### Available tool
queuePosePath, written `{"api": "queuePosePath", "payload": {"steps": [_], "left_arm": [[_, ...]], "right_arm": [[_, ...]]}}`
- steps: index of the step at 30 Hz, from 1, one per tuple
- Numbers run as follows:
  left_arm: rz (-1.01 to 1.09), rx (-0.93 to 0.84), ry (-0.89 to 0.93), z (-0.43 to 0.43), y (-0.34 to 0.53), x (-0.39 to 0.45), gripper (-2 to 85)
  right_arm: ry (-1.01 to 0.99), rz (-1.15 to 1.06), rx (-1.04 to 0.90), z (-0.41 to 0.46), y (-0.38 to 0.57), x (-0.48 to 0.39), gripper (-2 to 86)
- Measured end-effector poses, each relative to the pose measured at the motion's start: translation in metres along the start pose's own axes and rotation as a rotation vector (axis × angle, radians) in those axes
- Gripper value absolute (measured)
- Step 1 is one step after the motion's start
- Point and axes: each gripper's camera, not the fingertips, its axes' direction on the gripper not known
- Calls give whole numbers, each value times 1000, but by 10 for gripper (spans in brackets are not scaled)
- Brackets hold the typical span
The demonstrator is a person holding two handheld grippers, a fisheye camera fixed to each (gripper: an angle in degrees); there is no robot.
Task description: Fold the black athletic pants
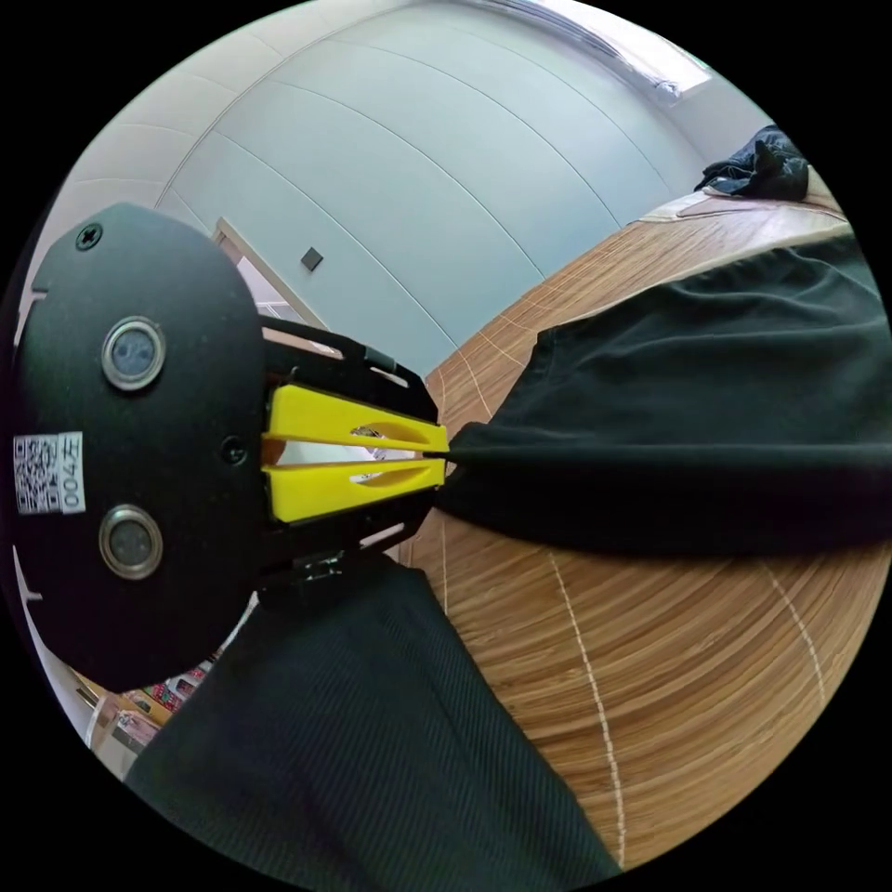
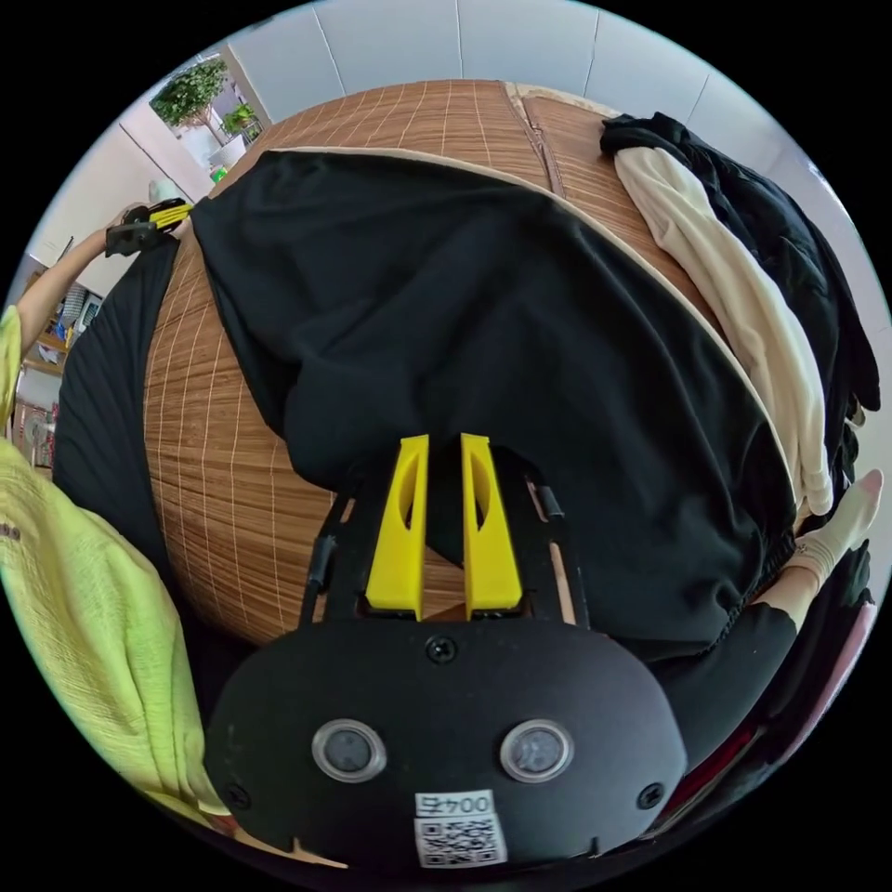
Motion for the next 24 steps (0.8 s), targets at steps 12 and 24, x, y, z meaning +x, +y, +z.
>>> {"api": "queuePosePath", "payload": {"steps": [12, 24], "left_arm": [[46, -144, 80, 22, -10, 27, 25], [-591, -21, 348, -86, 30, -57, 21]], "right_arm": [[-43, 17, -4, -57, 7, 3, 57], [-35, 12, 24, -113, 32, 0, 60]]}}
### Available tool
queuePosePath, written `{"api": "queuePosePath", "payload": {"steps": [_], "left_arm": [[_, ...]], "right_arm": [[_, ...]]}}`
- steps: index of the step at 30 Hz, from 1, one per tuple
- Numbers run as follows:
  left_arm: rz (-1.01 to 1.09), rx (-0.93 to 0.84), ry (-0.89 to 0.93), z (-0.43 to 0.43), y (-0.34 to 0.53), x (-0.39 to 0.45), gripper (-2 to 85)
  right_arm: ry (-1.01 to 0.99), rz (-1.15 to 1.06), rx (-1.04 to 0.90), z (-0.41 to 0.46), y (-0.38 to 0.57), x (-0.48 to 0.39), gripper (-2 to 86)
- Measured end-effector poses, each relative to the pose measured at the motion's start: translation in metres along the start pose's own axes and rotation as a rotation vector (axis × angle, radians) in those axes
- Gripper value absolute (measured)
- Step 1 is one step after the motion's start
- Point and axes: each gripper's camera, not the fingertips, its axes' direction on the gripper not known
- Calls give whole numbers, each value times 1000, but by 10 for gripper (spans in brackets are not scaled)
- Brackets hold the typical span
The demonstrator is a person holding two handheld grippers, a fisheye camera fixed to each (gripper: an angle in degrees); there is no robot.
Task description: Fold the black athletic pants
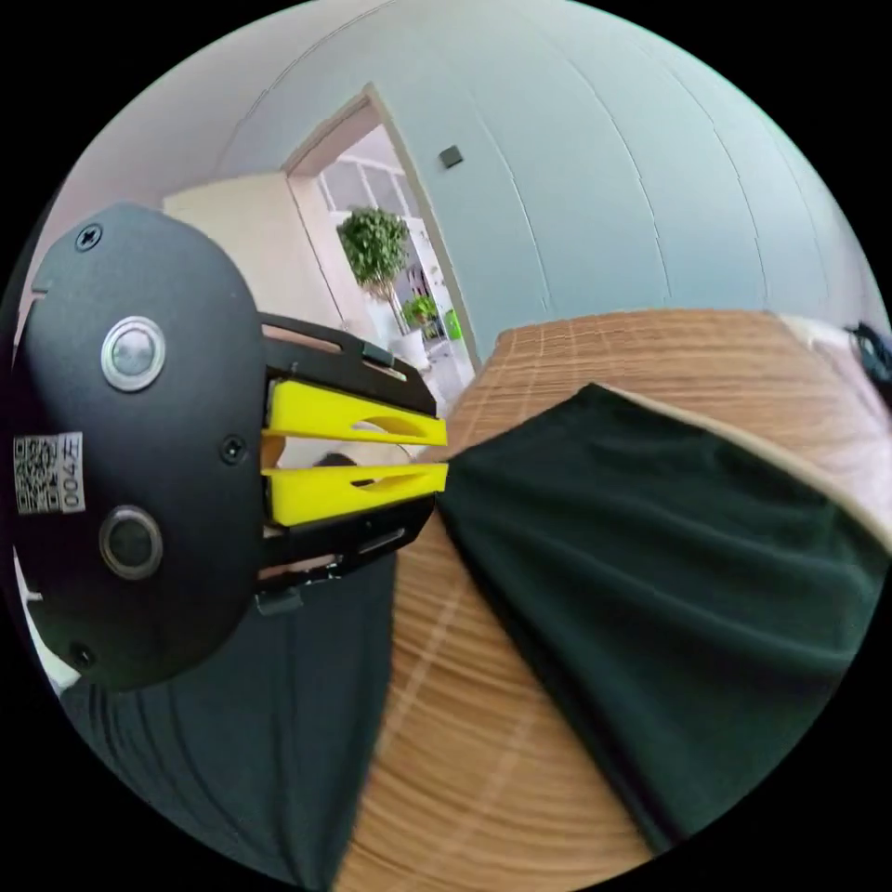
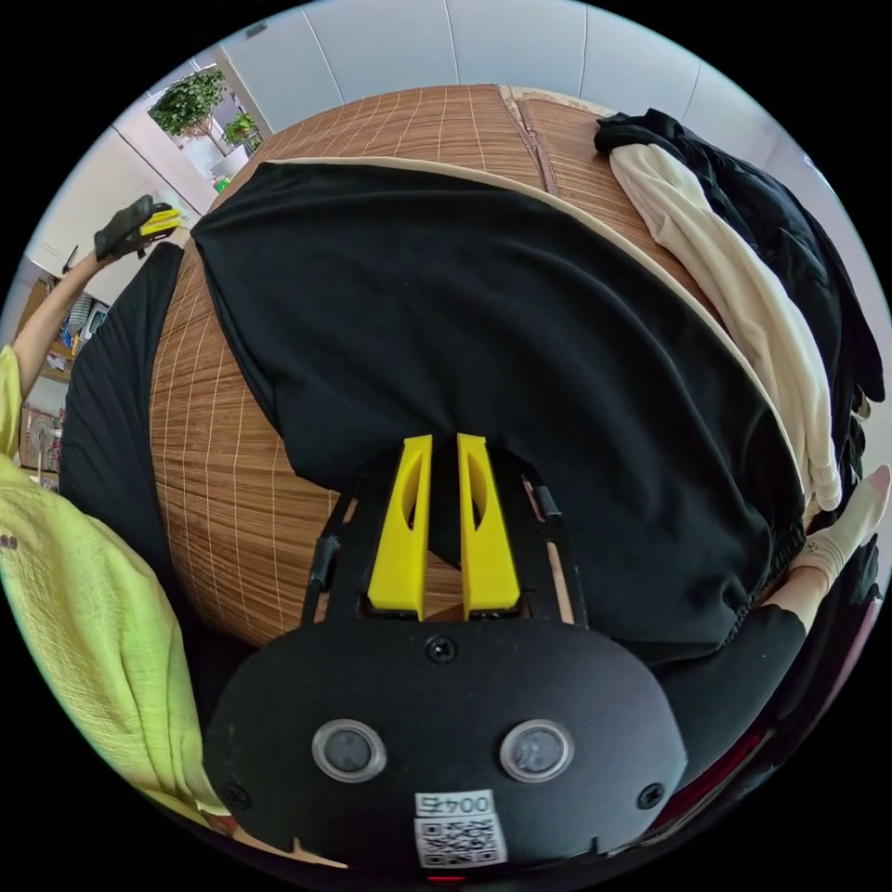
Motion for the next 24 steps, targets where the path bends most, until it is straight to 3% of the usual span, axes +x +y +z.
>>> {"api": "queuePosePath", "payload": {"steps": [4, 9, 13, 20, 24], "left_arm": [[-78, 195, 183, -73, -26, 43, 9], [152, 280, 92, -102, -41, 93, 6], [223, 342, 219, -119, -40, 88, 5], [210, 519, 168, -155, -16, 105, 4], [240, 617, 165, -173, -4, 100, 3]], "right_arm": [[-84, 62, 47, -26, 15, 13, 65], [-138, 13, 237, -100, -11, -8, 66], [-228, -177, 283, -142, -126, -72, 61], [-358, -388, 177, -131, -389, -211, 53], [-330, -438, 109, -111, -476, -274, 62]]}}
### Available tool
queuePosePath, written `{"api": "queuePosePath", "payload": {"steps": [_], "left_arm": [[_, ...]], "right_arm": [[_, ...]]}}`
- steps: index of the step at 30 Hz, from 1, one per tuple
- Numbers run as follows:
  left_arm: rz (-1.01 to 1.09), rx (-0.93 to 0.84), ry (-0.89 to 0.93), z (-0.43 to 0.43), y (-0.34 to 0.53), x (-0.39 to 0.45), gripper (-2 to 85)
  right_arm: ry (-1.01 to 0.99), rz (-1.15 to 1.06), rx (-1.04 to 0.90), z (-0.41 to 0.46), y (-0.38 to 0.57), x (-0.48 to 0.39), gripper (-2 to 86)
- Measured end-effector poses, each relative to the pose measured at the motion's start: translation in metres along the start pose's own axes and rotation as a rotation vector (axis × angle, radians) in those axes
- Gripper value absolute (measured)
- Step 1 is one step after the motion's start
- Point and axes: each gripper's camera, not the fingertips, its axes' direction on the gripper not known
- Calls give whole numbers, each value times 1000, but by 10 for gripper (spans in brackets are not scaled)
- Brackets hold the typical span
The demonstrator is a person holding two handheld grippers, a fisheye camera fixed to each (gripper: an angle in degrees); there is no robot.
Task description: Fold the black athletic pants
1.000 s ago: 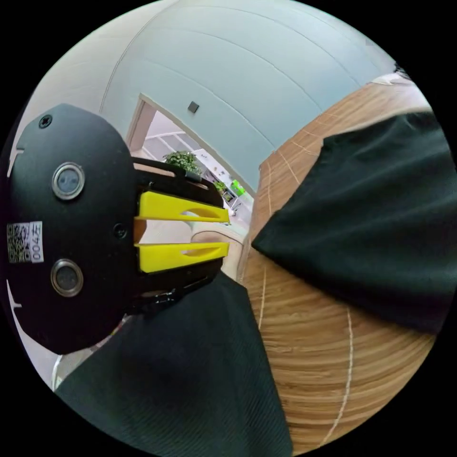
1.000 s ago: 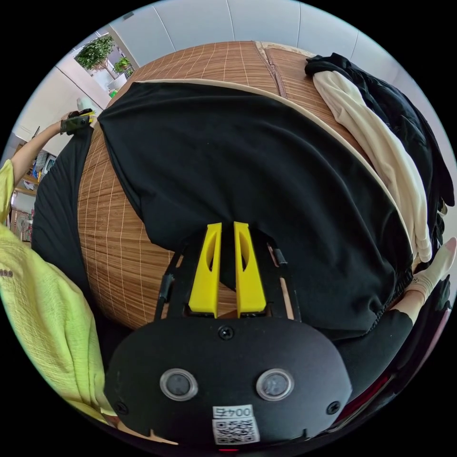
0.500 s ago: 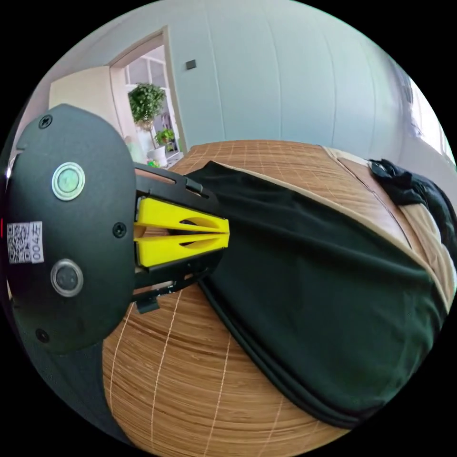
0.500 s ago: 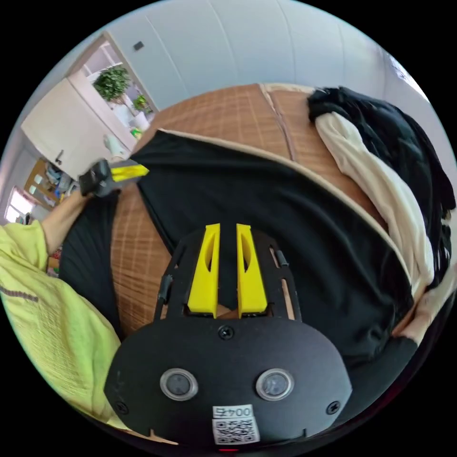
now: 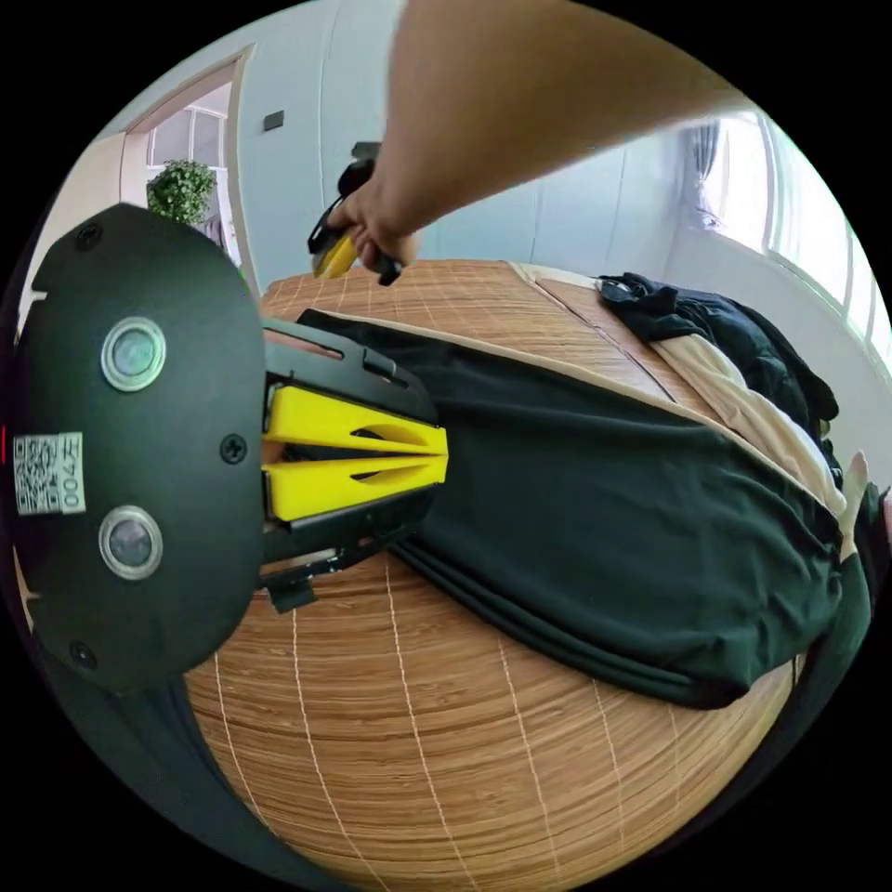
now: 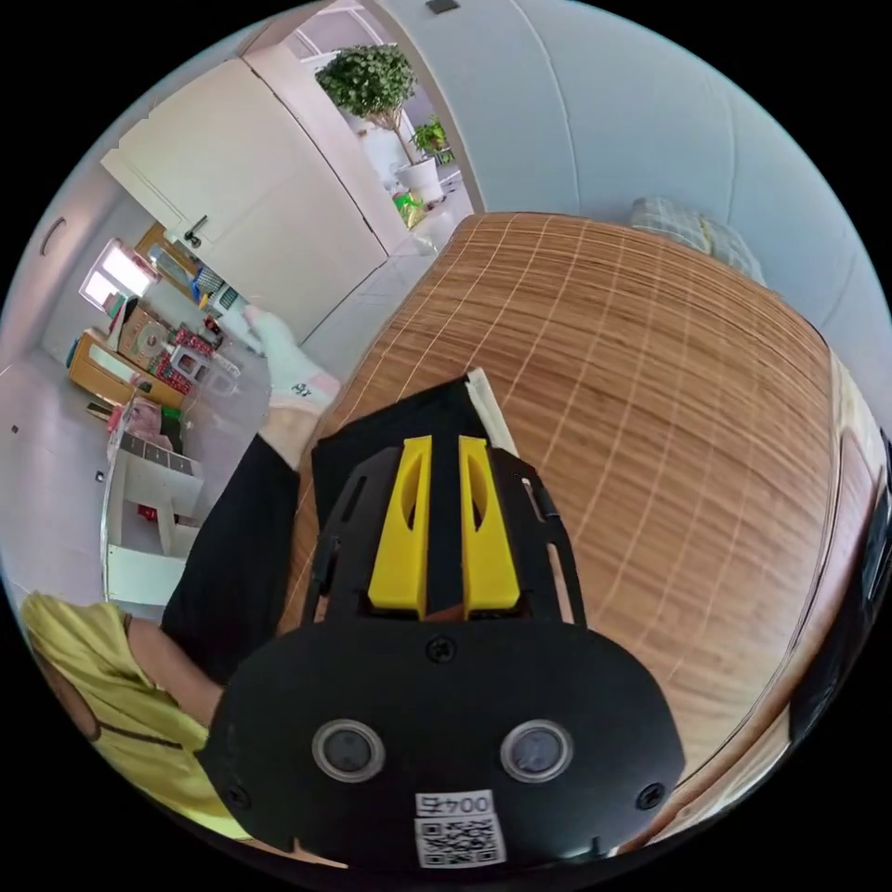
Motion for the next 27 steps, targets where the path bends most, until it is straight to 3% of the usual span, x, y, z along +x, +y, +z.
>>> {"api": "queuePosePath", "payload": {"steps": [8, 18, 22, 27], "left_arm": [[-14, 55, 85, -26, 3, -6, 4], [-2, 63, 79, -44, -13, -2, 5], [17, 46, 63, -43, -23, 2, 5], [14, 42, 96, -40, -40, 1, 5]], "right_arm": [[173, -47, -202, 67, -87, -27, 76], [191, -139, -260, 60, -64, -74, 32], [279, -258, -146, 42, -45, -112, 21], [598, -394, 20, 45, -31, -146, 22]]}}
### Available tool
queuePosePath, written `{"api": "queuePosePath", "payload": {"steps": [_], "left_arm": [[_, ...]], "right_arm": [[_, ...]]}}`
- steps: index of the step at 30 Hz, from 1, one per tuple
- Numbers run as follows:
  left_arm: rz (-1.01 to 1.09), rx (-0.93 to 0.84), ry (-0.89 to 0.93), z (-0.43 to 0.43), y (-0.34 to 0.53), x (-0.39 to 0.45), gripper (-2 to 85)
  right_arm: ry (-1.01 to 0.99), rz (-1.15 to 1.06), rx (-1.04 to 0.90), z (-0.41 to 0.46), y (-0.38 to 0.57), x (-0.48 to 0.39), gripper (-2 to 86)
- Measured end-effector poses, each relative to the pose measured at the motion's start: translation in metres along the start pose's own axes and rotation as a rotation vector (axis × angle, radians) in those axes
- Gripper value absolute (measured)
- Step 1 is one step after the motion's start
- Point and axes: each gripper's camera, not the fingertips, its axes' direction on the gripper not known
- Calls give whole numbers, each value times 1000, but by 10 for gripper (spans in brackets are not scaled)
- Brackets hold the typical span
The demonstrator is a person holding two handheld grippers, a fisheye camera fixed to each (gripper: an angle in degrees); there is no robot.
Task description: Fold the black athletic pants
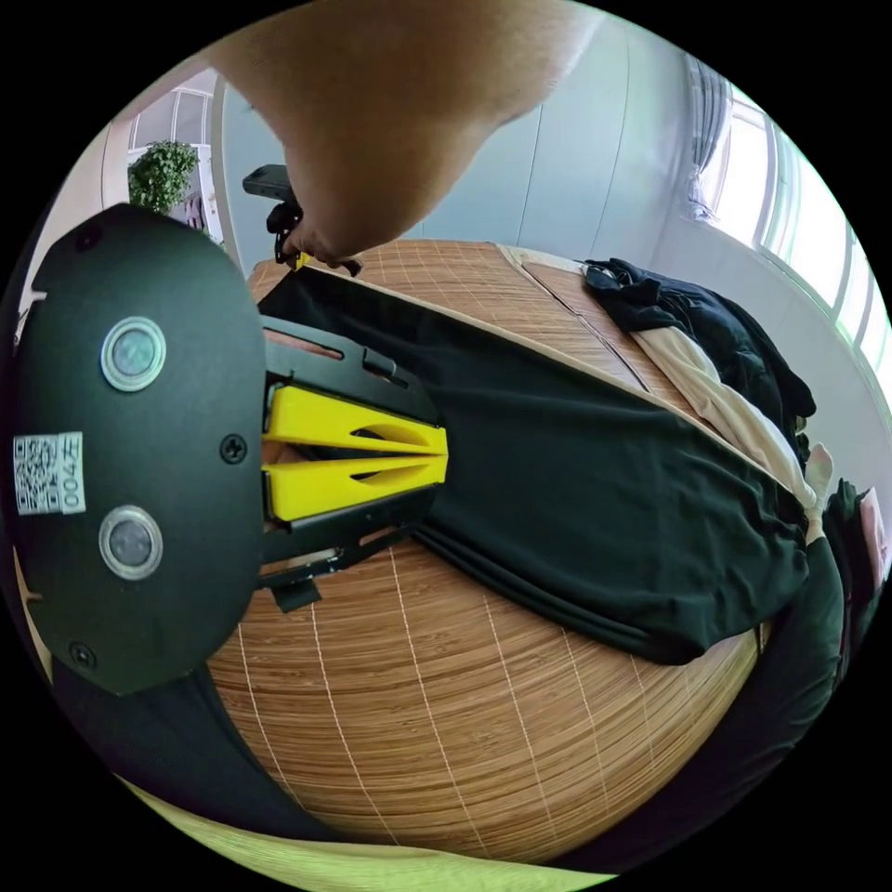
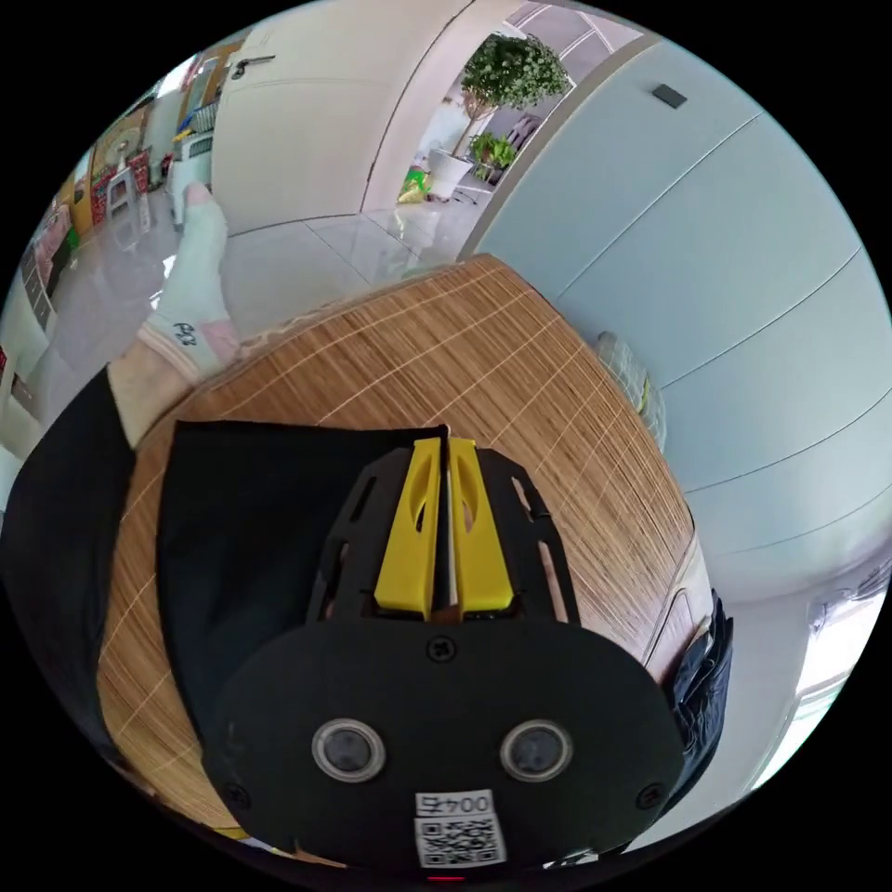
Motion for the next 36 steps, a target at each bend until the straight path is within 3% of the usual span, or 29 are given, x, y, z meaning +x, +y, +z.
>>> {"api": "queuePosePath", "payload": {"steps": [6, 10, 13, 16, 21, 26, 32, 36], "left_arm": [[16, -51, 19, 15, -15, 0, 5], [17, -48, 30, 14, -25, -4, 5], [39, -51, 9, 11, -31, -1, 6], [69, -45, 5, 9, -36, 3, 6], [86, -31, -4, 8, -40, 2, 5], [36, -15, 26, 6, -41, -15, 4], [66, -30, 16, 10, -45, -21, 5], [25, -11, 40, 13, -43, -34, 6]], "right_arm": [[-84, 147, -237, 83, -5, 12, 48], [-96, 274, -21, 35, 13, 12, 65], [-301, 167, 59, 6, 29, -30, 54], [-422, 37, -2, 8, 36, -89, 63], [-406, -31, -29, 15, 38, -134, 87], [-197, -149, -98, 40, 37, -160, 27], [-423, -22, 31, 31, 33, -134, 24], [-487, -51, -204, 94, 23, -157, 45]]}}
